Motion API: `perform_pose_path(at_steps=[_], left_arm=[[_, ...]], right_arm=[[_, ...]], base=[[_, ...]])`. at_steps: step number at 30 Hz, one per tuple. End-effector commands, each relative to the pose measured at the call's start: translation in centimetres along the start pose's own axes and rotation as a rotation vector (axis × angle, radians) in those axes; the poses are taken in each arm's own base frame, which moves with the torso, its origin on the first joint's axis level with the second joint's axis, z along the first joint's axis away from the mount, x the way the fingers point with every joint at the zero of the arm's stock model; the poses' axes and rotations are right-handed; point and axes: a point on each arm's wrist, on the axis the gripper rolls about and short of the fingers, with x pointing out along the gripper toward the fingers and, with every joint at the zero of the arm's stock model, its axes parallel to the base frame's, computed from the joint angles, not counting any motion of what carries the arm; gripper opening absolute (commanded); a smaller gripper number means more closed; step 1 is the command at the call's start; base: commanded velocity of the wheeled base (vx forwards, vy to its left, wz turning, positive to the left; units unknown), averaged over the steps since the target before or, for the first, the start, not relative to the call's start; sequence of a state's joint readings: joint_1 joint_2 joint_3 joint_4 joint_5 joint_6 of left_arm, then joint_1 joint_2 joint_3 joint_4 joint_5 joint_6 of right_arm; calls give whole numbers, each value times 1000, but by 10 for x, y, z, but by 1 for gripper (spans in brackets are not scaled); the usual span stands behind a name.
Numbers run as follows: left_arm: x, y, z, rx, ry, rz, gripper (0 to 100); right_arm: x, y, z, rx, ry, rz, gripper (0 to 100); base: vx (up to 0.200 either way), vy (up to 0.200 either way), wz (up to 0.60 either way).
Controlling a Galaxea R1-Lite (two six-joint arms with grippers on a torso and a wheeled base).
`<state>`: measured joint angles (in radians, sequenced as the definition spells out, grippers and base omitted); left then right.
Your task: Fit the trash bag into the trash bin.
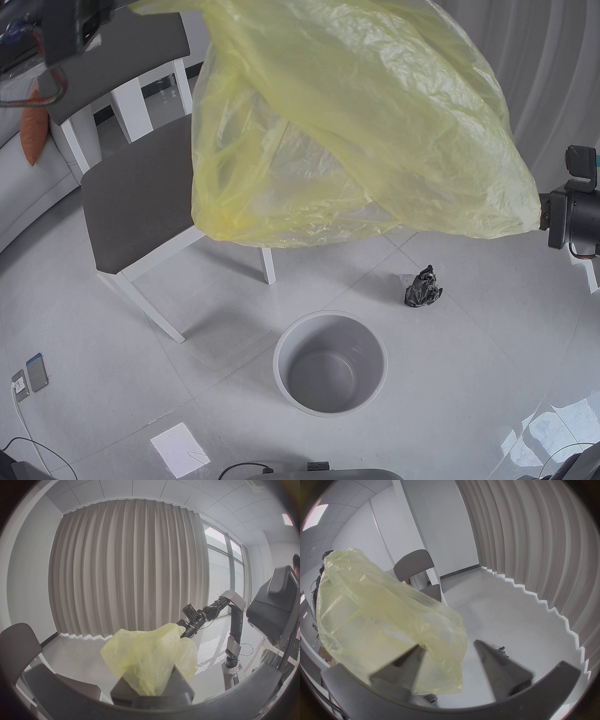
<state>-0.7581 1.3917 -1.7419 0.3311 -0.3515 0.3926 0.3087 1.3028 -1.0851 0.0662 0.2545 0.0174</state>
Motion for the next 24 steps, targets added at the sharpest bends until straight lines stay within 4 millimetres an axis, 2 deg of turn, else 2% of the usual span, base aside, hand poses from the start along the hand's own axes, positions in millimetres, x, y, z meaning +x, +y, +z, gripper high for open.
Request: perform_pose_path(at_steps=[1, 7, 9, 10, 12, 13, 14, 15, 16, 17, 20, 24], left_arm=[[4, 1, -4, -9, 18, 1, 0], [4, 8, -18, -80, 75, 43, 0], [6, 8, -29, -151, 114, 50, 0], [6, 8, -42, -196, 160, 62, 0], [6, 8, -50, -216, 185, 69, 0], [6, 7, -75, -267, 241, 93, 0], [7, 5, -85, -280, 250, 96, 0], [7, 5, -85, -280, 250, 96, 0], [13, -3, -115, -333, 253, 124, 0], [15, -6, -127, -351, 254, 143, 0], [21, -16, -160, -391, 272, 219, 0], [24, -26, -191, -478, 356, 238, 0]], right_arm=[[1, 0, -1, 1, 6, 1, 0], [1, 0, -5, 7, 48, -1, 0], [2, 0, -7, 5, 61, -1, 0], [5, -1, -9, 1, 76, -3, 0], [7, -2, -10, -3, 83, -5, 0], [12, -4, -17, -9, 111, -21, 0], [13, -5, -19, -10, 117, -26, 0], [13, -5, -19, -10, 117, -26, 0], [17, -6, -30, -5, 157, -53, 0], [18, -7, -35, -2, 174, -67, 0], [25, -10, -52, -1, 237, -101, 0], [38, -14, -71, 0, 281, -109, 0]], base=[[0, 0, 0], [0, 0, 0], [0, 0, 0], [0, 0, 0], [0, 0, 0], [0, 0, 0], [0, 0, 0], [0, 0, 0], [0, 0, 0], [0, 0, 0], [0, 0, 0], [0, 0, 0]])
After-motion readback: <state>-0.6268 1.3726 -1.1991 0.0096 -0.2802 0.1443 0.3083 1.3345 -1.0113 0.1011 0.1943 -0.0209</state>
